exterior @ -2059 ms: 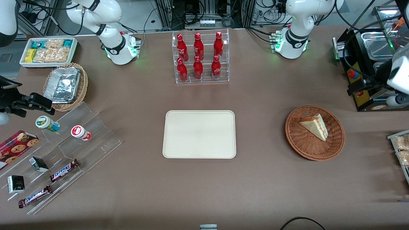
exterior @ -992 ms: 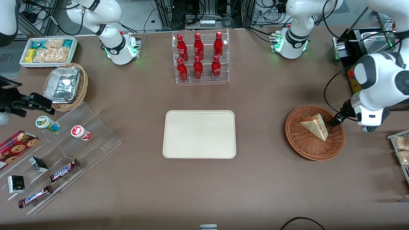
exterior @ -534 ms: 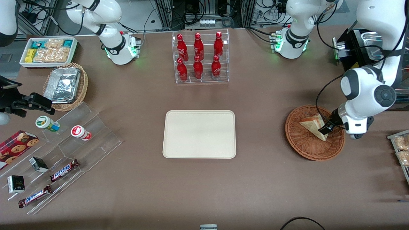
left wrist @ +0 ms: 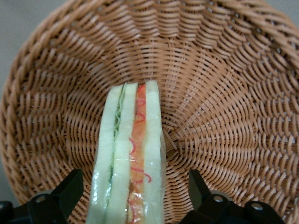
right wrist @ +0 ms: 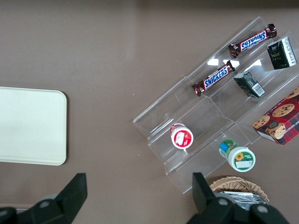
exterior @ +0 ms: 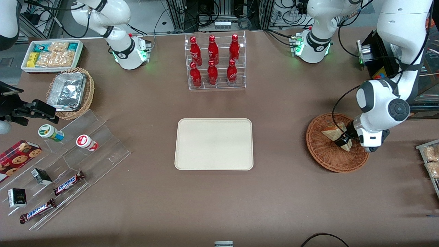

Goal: Place sandwich from basket to tray
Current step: 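Lower the open left gripper over the sandwich in the basket, then close the left gripper on the wrapped sandwich and lift it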

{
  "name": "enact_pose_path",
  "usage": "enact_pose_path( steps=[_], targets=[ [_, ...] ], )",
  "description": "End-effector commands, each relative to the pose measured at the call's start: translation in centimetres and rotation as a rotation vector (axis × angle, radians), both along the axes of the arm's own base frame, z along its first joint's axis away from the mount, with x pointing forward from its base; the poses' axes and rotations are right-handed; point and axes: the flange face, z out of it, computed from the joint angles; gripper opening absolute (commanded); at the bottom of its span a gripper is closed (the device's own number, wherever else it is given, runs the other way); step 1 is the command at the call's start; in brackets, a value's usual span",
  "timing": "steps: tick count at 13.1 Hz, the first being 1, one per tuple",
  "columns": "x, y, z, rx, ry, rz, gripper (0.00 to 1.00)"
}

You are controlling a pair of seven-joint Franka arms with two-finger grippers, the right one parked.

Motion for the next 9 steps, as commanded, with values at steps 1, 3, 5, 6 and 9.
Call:
enact_pose_path(
  steps=[1,3,5,6,9],
  targets=[
    [-0.7,-1.6,-1.9,-0.004,0.007,0.016,0.90],
    [-0.8,-1.6,-1.7,-0.004,0.018,0.015,0.65],
    [-0.6,-1.7,-0.4,-0.001,0.012,0.010,0.48],
    [-0.7,-2.1,0.6,-0.001,0.019,-0.006,0.44],
    [0.3,-2.2,4.0,0.000,0.022,-0.014,0.42]
  ],
)
